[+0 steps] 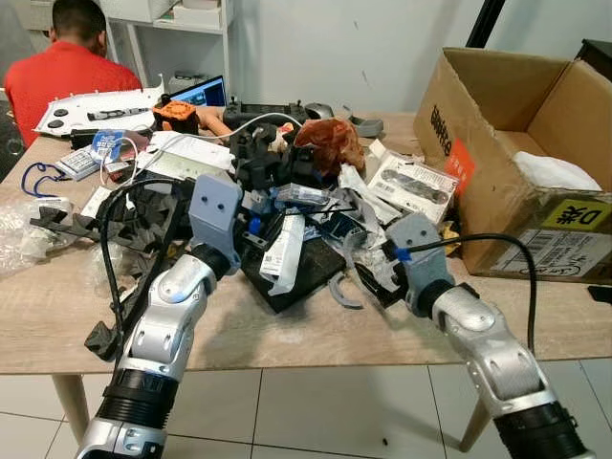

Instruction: Picking trash to rubbish bin

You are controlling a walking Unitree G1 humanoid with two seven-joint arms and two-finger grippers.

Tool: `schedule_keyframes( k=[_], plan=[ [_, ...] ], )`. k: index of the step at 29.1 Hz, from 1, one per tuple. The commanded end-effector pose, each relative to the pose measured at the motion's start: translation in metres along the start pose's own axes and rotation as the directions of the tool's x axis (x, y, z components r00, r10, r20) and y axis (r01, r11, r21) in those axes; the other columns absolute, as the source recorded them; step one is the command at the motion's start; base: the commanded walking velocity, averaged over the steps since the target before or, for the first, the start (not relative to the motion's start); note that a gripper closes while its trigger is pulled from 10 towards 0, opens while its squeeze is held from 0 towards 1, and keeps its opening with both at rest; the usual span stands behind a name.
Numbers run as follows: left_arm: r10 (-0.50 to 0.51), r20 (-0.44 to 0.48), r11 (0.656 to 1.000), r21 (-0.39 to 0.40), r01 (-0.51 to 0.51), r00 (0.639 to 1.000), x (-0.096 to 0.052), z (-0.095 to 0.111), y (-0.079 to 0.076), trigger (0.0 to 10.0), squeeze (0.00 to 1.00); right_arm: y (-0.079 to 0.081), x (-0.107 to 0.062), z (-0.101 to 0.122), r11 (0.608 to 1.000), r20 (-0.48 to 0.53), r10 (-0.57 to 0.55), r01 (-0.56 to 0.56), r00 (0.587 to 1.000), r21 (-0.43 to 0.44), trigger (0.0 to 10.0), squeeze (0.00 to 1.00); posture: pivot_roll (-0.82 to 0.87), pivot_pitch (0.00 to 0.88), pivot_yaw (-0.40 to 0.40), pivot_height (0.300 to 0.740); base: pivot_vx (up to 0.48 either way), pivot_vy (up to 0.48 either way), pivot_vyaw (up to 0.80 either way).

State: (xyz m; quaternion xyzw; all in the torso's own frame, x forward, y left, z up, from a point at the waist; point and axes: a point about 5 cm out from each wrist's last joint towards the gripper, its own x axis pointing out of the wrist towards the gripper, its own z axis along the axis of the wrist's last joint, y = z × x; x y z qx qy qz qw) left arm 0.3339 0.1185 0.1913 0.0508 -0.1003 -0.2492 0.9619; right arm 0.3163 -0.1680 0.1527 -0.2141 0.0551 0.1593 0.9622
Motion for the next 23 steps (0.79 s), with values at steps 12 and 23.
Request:
schedule_keyframes(
  k=[12, 23],
  plan=[
    [-0.047, -0.019, 0.999, -0.019, 0.047, 0.999, 0.000, -0.005, -0.015, 10.0, 0.00, -0.005, -0.010, -0.044, 0.976, -0.210, -0.212, 0.196, 0.955, -0.094, 10.0, 0.00, 0.00, 0.135, -0.032, 0.740, 0.000, 0.000, 0.00],
    [-0.043, -0.016, 0.999, -0.027, 0.043, 0.999, 0.002, -0.004, -0.017, 10.0, 0.00, -0.003, -0.009, -0.041, 0.968, -0.198, -0.229, 0.245, 0.953, 0.058, 0.0, 0.00, -0.01, 0.149, -0.035, 0.740, 0.000, 0.000, 0.00]
  ],
)
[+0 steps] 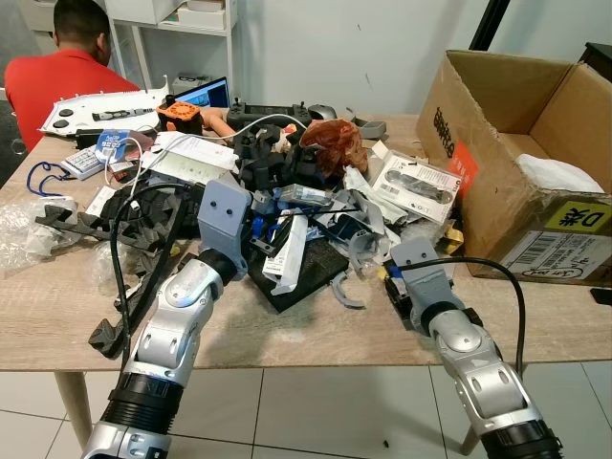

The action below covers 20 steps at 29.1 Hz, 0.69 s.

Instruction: Picking trash to rubbish bin

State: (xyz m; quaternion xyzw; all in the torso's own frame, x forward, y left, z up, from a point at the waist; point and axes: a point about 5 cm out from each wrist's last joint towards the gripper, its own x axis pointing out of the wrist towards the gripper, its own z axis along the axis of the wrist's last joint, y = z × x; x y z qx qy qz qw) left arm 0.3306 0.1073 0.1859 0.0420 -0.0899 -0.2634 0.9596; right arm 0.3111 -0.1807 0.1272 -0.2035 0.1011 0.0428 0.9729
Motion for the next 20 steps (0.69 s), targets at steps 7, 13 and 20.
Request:
schedule_keyframes(
  k=[7, 13, 20],
  plan=[
    [0.001, 0.006, 1.000, -0.006, -0.001, 1.000, 0.001, 0.001, -0.005, 10.0, 0.00, -0.013, 0.001, 0.012, 0.990, 0.058, -0.080, 0.072, 0.995, 0.124, 0.0, 0.00, -0.01, 0.155, -0.034, 0.740, 0.000, 0.000, 0.00],
    [0.002, 0.004, 1.000, -0.002, -0.002, 1.000, 0.001, 0.001, -0.005, 10.0, 0.00, -0.023, 0.000, 0.050, 0.973, 0.290, -0.161, 0.102, 0.943, 0.209, 0.0, 0.00, -0.01, 0.155, -0.035, 0.740, 0.000, 0.000, 0.00],
    [0.008, 0.006, 1.000, -0.004, -0.008, 1.000, 0.001, 0.001, -0.003, 10.0, 0.00, -0.046, -0.013, 0.101, 0.944, 0.515, -0.308, 0.189, 0.800, 0.270, 0.0, 0.00, -0.01, 0.154, -0.034, 0.740, 0.000, 0.000, 0.00]
  ],
)
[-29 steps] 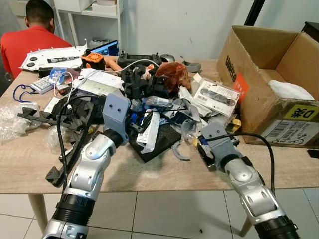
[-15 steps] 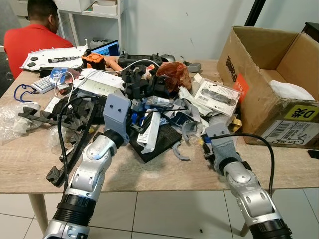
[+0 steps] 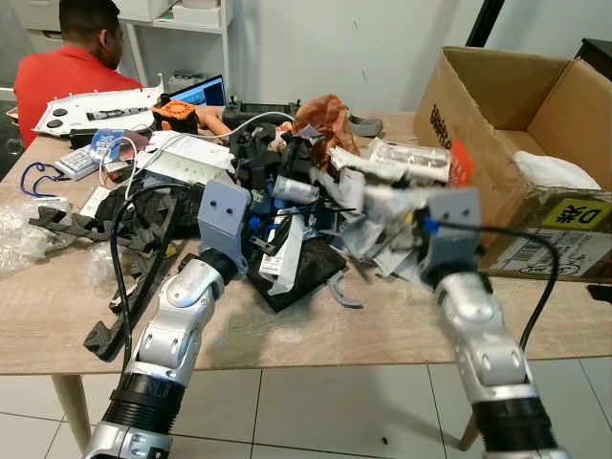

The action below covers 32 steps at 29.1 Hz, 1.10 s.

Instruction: Picking trash to rubbish bin

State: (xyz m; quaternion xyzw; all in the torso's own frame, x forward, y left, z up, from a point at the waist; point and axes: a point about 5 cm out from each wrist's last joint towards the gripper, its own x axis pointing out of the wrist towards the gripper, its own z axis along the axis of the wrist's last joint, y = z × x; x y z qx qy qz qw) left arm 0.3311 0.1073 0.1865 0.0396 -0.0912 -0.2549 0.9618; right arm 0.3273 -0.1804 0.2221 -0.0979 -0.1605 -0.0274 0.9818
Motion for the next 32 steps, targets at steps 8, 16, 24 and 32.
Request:
schedule_keyframes(
  k=[8, 16, 24, 32],
  plan=[
    [-0.009, 0.007, 1.000, -0.004, 0.009, 1.000, 0.001, 0.001, -0.004, 10.0, 0.00, -0.018, 0.008, 0.065, 0.996, 0.338, -0.082, 0.090, 0.937, -0.005, 0.0, 0.00, -0.01, 0.154, -0.034, 0.740, 0.000, 0.000, 0.00],
    [-0.010, 0.009, 1.000, -0.005, 0.010, 1.000, 0.001, 0.002, -0.005, 10.0, 0.00, -0.049, 0.009, 0.099, 0.961, 0.525, -0.166, 0.256, 0.835, -0.103, 0.0, 0.00, -0.01, 0.155, -0.031, 0.740, 0.000, 0.000, 0.00],
    [-0.012, 0.010, 1.000, -0.008, 0.012, 1.000, 0.002, 0.002, -0.006, 10.0, 0.00, -0.109, 0.006, 0.097, 0.848, 0.524, -0.382, 0.514, 0.761, -0.128, 0.0, 0.00, -0.01, 0.157, -0.031, 0.740, 0.000, 0.000, 0.00],
    [-0.020, 0.007, 1.000, -0.011, 0.020, 1.000, 0.002, 0.000, -0.008, 10.0, 0.00, -0.179, -0.013, 0.107, 0.674, 0.550, -0.572, 0.731, 0.609, -0.109, 0.0, 0.00, -0.01, 0.162, -0.027, 0.740, 0.000, 0.000, 0.00]
  ],
)
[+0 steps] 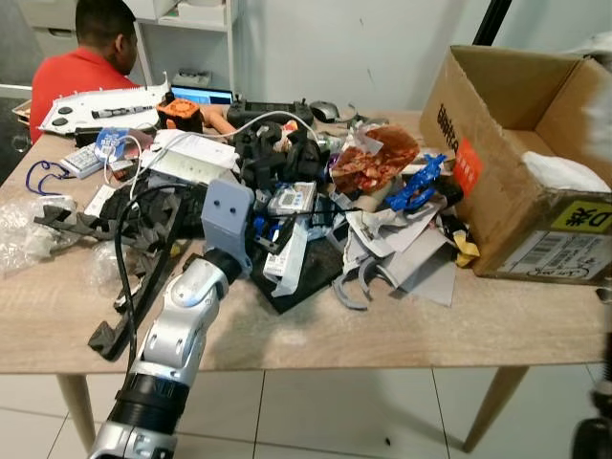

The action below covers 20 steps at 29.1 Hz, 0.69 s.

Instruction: Picking trash to rubbish bin

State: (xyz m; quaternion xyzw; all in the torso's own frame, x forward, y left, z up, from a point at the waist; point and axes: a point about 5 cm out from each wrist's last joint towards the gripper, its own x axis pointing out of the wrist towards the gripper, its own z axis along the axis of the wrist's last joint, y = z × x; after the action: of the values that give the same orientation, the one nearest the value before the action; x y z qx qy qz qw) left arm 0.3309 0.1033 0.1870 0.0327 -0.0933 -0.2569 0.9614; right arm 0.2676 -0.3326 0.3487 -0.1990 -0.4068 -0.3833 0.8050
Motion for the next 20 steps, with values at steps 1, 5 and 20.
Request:
schedule_keyframes(
  k=[1, 5, 20],
  plan=[
    [-0.023, 0.000, 1.000, -0.002, 0.023, 1.000, 0.001, -0.001, -0.007, 10.0, 0.00, -0.018, 0.004, -0.006, 0.997, -0.019, -0.079, 0.079, 0.997, -0.014, 0.0, 0.00, -0.02, 0.162, -0.025, 0.740, 0.000, 0.000, 0.00],
    [-0.033, -0.002, 0.999, -0.002, 0.033, 0.999, 0.002, -0.001, -0.009, 10.0, 0.00, -0.028, 0.004, -0.016, 0.994, -0.064, -0.111, 0.110, 0.992, -0.023, 0.2, 0.00, -0.02, 0.162, -0.025, 0.740, 0.000, 0.000, 0.00],
    [-0.048, -0.010, 0.999, 0.006, 0.048, 0.999, 0.002, -0.001, -0.009, 10.0, 0.00, 0.033, -0.021, -0.049, 0.906, -0.355, 0.233, -0.070, 0.905, 0.417, 8.7, 0.00, -0.01, 0.166, -0.007, 0.740, 0.000, 0.000, 0.00]
  ],
)
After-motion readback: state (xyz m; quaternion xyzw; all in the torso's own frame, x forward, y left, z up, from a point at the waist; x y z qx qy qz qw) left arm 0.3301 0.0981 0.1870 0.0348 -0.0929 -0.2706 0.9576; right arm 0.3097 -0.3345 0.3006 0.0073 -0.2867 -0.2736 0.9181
